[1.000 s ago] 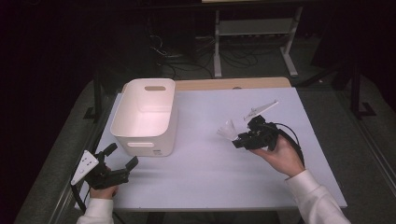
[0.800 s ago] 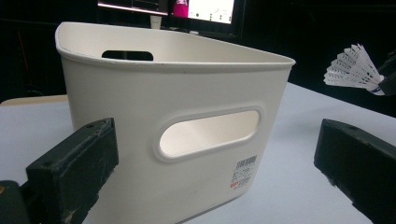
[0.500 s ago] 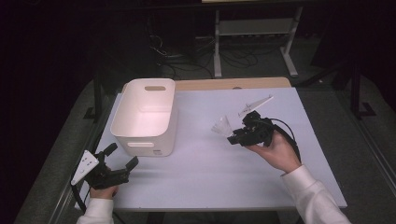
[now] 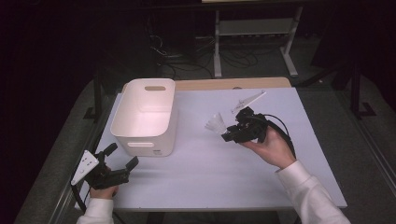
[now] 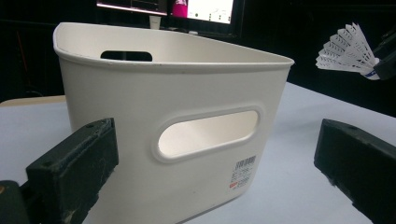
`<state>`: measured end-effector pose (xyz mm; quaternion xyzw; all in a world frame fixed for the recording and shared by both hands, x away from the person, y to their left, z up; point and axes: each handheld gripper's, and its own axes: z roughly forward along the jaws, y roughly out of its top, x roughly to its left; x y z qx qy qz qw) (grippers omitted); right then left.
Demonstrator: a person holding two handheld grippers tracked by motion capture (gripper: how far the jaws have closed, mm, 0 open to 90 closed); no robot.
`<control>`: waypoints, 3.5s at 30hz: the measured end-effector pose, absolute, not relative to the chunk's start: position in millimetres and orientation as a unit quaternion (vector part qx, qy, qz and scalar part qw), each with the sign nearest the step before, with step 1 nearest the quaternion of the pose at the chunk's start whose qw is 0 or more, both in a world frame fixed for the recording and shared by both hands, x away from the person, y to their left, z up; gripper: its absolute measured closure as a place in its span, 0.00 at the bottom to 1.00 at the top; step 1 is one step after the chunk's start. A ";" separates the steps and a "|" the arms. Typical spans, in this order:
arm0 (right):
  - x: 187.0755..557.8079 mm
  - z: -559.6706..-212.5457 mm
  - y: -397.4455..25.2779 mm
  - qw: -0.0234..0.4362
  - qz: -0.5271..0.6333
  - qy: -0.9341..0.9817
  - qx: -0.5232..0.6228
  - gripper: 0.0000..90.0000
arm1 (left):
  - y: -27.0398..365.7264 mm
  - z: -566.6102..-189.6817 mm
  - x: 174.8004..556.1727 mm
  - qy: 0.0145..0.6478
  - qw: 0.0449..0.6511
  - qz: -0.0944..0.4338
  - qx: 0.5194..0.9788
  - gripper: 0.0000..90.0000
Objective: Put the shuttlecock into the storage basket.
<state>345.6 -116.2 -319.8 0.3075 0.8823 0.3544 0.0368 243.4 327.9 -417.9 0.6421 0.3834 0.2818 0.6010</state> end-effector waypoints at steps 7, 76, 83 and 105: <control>347.0 -313.8 -109.4 0.038 0.357 0.882 0.304 0.71 | 327.5 -417.7 243.3 0.383 0.602 0.281 0.642 0.00; 389.9 -273.2 -38.0 0.049 0.358 0.903 0.232 0.71 | 327.5 -417.7 242.9 0.381 0.601 0.281 0.644 0.00; 396.1 -269.7 -30.7 0.053 0.357 0.906 0.223 0.71 | 327.6 -417.7 242.9 0.380 0.600 0.282 0.645 0.00; 402.8 -263.9 0.0 0.047 0.357 0.913 0.191 0.71 | 327.2 -417.8 243.0 0.379 0.602 0.280 0.644 0.00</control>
